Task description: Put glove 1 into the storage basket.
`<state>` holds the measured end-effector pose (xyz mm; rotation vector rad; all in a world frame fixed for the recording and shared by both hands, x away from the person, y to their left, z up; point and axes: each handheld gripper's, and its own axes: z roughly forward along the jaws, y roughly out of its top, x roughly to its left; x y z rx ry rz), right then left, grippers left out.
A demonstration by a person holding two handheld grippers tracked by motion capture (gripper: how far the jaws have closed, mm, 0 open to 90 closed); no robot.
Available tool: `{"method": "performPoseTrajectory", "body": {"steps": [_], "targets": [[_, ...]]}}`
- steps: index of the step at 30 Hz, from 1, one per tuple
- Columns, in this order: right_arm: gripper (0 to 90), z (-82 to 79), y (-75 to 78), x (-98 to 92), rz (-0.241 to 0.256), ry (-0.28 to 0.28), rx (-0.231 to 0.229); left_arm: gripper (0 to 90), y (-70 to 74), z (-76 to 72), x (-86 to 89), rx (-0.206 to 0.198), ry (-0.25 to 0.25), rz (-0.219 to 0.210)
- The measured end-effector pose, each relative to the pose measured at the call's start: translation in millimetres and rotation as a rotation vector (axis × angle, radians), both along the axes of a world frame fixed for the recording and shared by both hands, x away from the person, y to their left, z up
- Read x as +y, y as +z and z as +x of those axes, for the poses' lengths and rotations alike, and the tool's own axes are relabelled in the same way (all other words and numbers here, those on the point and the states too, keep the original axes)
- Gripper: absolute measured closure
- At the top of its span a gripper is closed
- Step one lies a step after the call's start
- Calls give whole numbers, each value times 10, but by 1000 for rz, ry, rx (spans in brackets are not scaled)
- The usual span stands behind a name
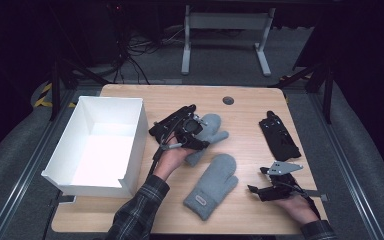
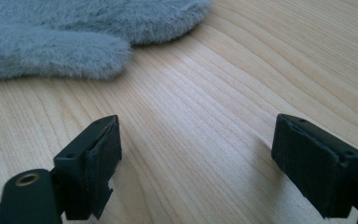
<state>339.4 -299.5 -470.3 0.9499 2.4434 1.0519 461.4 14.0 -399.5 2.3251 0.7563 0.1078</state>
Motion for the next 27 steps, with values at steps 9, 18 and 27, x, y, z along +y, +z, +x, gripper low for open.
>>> {"method": "performPoseTrajectory", "body": {"steps": [9,18,27], "targets": [[165,-1,0,2,0,-2,0,606,142,-433,-5,3,-60,-17],[165,-3,1,5,-1,-6,1,607,220,-850,-99,-20,-123,7],[165,-3,0,5,0,-6,1,606,61,-1159,-205,-2,-163,35]]}}
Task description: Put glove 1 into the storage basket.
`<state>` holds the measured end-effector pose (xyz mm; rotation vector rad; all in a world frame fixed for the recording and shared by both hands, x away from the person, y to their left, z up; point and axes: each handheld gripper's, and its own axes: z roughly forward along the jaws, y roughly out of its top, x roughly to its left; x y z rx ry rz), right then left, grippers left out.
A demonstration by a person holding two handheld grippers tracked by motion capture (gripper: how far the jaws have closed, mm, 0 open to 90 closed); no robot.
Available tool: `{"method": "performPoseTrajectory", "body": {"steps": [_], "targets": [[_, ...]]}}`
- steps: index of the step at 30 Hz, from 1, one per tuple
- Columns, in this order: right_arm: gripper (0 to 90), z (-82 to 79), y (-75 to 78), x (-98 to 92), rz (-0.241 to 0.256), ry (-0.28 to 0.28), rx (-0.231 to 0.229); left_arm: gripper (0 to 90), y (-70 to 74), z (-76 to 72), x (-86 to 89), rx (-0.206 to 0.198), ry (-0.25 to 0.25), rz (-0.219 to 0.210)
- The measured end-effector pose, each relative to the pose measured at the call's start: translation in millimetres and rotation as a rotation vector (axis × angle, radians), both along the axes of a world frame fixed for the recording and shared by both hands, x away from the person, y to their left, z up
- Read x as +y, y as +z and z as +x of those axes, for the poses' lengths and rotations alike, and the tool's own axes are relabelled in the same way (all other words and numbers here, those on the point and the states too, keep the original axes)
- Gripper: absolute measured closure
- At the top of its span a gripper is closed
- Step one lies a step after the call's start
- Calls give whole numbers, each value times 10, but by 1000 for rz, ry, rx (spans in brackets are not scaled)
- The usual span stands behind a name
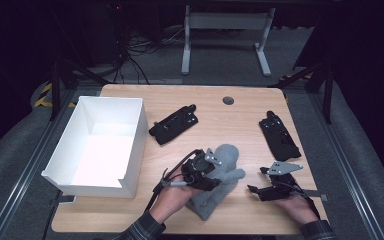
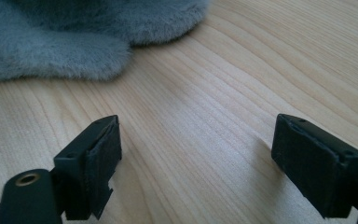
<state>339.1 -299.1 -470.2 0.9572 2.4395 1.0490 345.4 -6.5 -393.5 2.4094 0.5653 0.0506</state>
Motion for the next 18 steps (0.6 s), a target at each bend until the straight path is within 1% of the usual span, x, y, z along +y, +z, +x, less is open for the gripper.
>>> {"method": "performPoseTrajectory", "body": {"steps": [1,2,3,4,6,8,10,11,13,14,15,16,17,18], "targets": [[165,0,0,0,0,0,0,606,-31,-13,-9,6,-5,11],[165,0,0,0,0,0,0,606,-100,-27,-34,10,-15,27],[165,0,0,0,0,0,0,606,-100,-27,-34,10,-15,27],[165,0,0,0,0,0,0,606,-145,-39,-50,17,-15,49],[165,0,0,1,0,-1,0,606,-195,-39,-59,10,-16,57],[165,0,0,1,0,-1,-1,606,-202,-33,-53,-2,-16,69],[165,0,0,1,0,-1,0,606,-197,-19,-34,-5,-16,81],[165,0,0,1,0,-1,-1,606,-197,-8,-23,-15,-22,89],[165,0,0,1,0,-1,-1,606,-194,17,12,-23,-28,104],[165,-1,0,2,0,-2,0,606,-188,34,42,-26,-26,115],[165,-1,0,1,0,-1,0,605,-189,51,59,-32,-30,116],[165,-1,0,1,0,-2,0,605,-180,68,88,-32,-30,129],[165,-1,0,2,0,-2,0,601,-181,89,117,-46,-35,131],[165,-1,0,2,0,-2,0,599,-184,127,171,-42,-39,133]]}}
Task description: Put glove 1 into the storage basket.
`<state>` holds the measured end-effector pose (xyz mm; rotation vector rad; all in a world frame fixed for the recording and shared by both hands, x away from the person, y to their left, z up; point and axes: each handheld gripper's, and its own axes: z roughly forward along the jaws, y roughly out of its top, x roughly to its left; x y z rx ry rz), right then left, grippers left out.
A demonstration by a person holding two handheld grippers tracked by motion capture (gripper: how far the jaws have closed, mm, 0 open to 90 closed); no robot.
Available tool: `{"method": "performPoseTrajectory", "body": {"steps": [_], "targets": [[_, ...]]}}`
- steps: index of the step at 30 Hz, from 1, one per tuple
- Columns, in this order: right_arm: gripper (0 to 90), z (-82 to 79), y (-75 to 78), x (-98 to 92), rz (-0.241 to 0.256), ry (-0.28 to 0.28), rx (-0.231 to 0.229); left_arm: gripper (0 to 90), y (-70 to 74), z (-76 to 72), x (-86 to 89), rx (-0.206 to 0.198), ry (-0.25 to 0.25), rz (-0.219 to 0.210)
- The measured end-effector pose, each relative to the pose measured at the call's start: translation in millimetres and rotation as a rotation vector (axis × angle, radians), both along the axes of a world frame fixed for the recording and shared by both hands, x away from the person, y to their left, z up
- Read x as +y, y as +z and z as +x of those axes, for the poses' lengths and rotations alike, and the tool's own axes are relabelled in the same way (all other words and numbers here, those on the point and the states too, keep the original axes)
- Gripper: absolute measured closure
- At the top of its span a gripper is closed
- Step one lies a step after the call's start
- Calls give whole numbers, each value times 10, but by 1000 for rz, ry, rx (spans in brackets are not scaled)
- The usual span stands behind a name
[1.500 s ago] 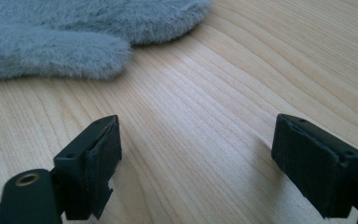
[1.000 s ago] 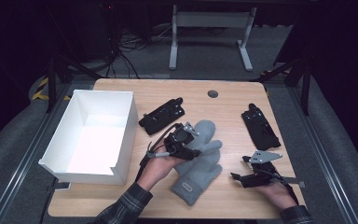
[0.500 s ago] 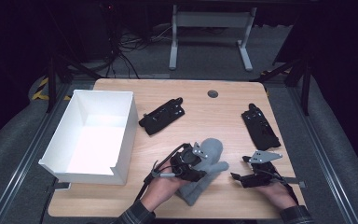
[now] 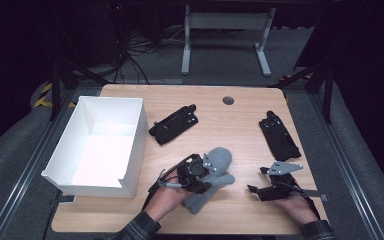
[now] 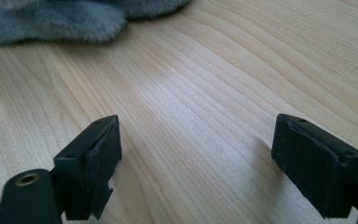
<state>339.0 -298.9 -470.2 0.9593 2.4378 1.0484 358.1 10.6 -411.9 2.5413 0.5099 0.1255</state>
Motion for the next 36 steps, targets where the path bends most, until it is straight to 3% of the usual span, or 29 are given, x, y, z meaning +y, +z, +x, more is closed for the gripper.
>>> {"method": "performPoseTrajectory", "body": {"steps": [7,10,14,18,27,32,36], "targets": [[165,0,0,1,0,-1,0,525,14,53,101,12,30,-41],[165,-1,0,3,1,-3,0,405,37,60,108,15,48,-70],[165,-1,0,3,1,-4,0,321,80,67,111,21,72,-113],[164,-1,0,4,0,-4,0,255,193,64,127,-15,86,-145],[164,-1,0,4,1,-4,0,255,310,271,171,-24,152,-195],[164,-2,0,4,1,-4,0,335,274,471,38,24,131,-196],[164,-1,0,4,1,-4,-1,407,202,535,-64,63,121,-188]]}}
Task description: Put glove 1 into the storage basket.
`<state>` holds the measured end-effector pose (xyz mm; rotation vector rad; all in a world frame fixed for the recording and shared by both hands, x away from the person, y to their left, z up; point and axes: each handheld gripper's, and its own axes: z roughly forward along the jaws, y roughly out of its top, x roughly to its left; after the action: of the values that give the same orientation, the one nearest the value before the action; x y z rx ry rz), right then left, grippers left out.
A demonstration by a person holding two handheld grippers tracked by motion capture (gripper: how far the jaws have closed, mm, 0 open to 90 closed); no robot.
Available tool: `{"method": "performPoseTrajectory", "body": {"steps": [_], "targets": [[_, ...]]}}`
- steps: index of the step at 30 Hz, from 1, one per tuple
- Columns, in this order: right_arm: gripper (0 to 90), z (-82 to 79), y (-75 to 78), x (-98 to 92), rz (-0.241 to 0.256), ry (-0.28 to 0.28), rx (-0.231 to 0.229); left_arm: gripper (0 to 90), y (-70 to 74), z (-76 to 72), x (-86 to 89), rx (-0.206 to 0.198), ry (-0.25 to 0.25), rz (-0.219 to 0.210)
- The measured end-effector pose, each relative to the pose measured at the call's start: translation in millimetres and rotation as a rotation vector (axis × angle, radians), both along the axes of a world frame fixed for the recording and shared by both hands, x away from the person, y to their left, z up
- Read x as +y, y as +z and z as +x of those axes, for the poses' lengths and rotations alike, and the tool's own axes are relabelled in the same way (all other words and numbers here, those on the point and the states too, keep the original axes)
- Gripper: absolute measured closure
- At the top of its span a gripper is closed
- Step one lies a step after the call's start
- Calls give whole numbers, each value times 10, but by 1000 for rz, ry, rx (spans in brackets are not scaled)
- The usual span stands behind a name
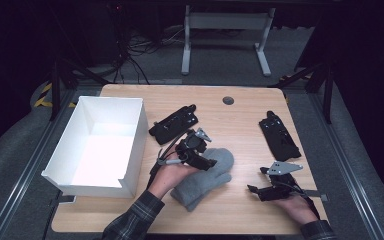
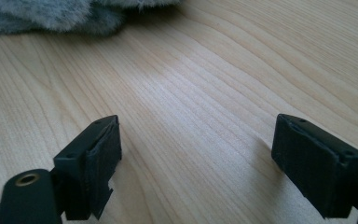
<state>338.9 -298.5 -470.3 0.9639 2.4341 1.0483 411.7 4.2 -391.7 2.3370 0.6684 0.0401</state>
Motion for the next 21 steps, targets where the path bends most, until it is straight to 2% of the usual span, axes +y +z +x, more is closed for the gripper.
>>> {"method": "performPoseTrajectory", "body": {"steps": [3,6,8,11,15,21], "targets": [[164,0,0,0,0,0,0,511,-83,47,-55,24,-8,25],[165,0,0,0,0,0,0,721,-115,50,-67,24,-22,39],[164,0,0,0,0,0,0,805,-93,33,-61,28,-12,39],[164,0,0,0,0,0,0,839,-24,-14,-23,20,10,24],[164,0,0,0,0,0,0,841,97,-88,90,1,51,-1],[164,0,0,1,0,0,0,839,100,-62,256,19,98,-34]]}}
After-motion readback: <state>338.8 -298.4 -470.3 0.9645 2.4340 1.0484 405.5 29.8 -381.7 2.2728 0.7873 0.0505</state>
